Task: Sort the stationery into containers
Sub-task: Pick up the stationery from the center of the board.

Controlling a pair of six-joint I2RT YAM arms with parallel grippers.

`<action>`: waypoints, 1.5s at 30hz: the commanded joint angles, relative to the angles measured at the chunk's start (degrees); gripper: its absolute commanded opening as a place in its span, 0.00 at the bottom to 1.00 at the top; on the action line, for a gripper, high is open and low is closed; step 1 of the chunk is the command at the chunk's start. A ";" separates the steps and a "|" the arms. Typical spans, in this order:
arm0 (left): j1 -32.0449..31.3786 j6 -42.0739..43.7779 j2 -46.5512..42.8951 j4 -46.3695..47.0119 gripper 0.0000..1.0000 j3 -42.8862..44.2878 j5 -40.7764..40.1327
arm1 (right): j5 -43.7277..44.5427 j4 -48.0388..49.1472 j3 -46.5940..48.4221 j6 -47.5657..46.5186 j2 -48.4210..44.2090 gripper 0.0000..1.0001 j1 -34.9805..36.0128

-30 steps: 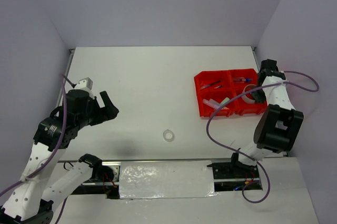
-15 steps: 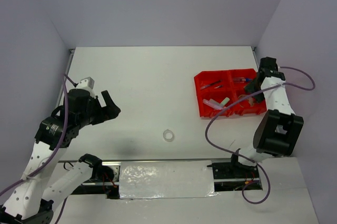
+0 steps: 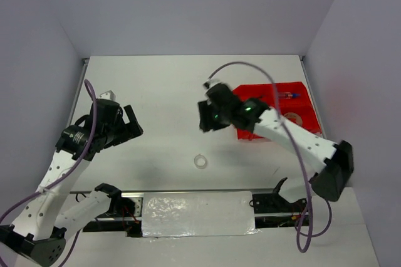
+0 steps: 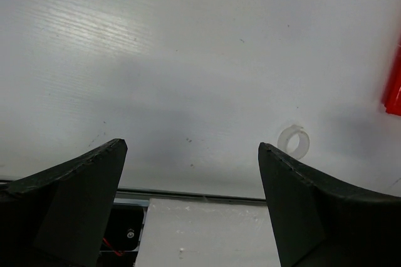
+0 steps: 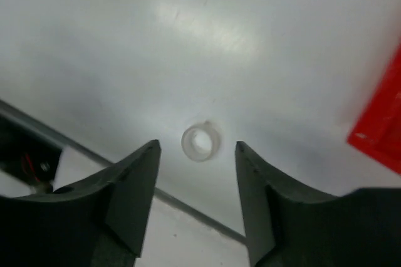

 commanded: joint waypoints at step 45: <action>0.28 1.16 -3.20 -0.05 0.99 3.14 1.40 | 15.04 -8.03 7.04 9.07 15.59 0.00 7.33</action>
